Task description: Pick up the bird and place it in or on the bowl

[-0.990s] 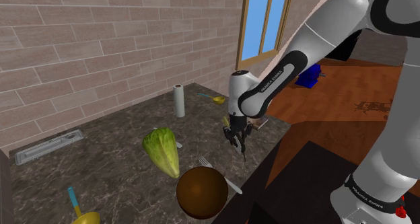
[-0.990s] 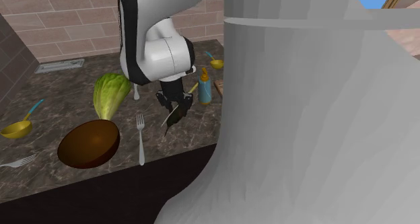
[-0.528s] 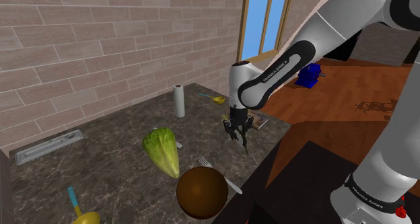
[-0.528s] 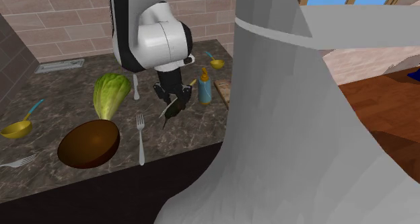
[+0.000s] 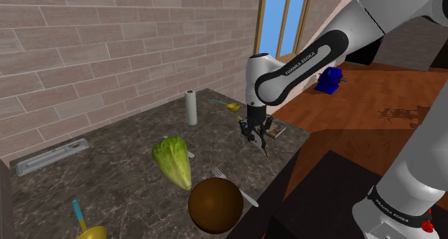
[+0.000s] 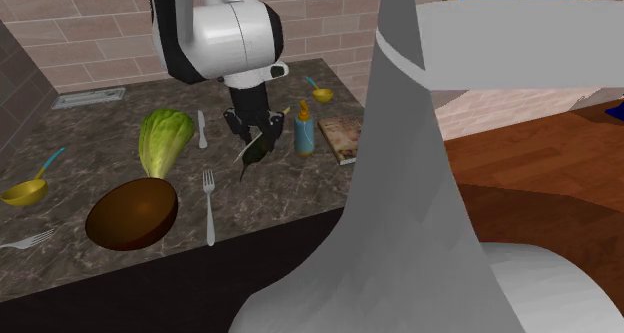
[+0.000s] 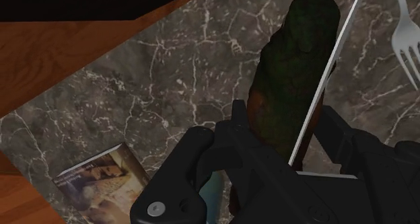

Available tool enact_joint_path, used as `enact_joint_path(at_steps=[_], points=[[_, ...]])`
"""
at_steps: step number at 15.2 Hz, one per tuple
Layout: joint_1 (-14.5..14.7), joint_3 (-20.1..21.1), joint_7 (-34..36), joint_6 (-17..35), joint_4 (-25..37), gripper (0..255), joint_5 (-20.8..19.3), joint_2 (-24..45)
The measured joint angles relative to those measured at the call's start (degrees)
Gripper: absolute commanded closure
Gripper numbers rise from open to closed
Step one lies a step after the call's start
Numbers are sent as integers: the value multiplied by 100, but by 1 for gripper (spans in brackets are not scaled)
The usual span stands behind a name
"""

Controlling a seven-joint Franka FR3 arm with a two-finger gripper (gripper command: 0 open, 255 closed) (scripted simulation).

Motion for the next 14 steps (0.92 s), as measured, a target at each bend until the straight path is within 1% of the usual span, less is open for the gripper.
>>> enact_joint_path(at_steps=[8,10,14], points=[[-11,5,-120,-602,174,255,154,-442],[81,98,30,-658,172,255,200,-503],[356,383,530,-741,227,255,286,-536]])
